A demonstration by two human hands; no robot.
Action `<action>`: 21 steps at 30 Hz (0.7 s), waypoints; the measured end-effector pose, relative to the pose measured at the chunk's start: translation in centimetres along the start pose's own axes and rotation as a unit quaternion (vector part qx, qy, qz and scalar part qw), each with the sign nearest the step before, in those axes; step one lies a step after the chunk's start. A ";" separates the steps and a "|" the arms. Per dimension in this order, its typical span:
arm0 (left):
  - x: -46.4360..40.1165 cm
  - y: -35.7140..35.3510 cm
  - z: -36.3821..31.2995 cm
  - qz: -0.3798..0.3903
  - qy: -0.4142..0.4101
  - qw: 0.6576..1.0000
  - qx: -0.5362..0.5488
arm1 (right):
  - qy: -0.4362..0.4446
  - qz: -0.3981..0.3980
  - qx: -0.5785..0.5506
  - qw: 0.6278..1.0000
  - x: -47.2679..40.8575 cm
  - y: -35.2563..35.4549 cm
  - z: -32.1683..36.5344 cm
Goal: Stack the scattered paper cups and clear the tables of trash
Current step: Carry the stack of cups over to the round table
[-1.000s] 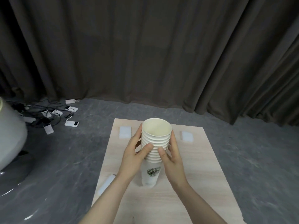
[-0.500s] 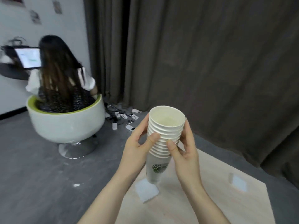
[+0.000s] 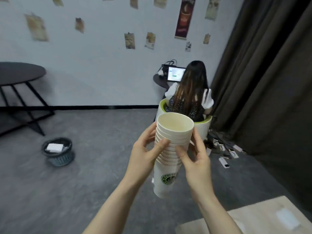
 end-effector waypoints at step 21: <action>-8.7 39.4 -2.4 -0.296 0.013 0.954 -0.044 | -0.034 0.202 -0.191 0.960 -8.5 -43.0 -9.0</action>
Point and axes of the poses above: each hand's wrist, its own x-axis away from the middle knuckle, its own y-axis out of the back of the hand, z = x × y, the point moved 5 cm from there along -x, towards the middle knuckle, and after that the axes turned 12 degrees about y, right-handed, at the moved point
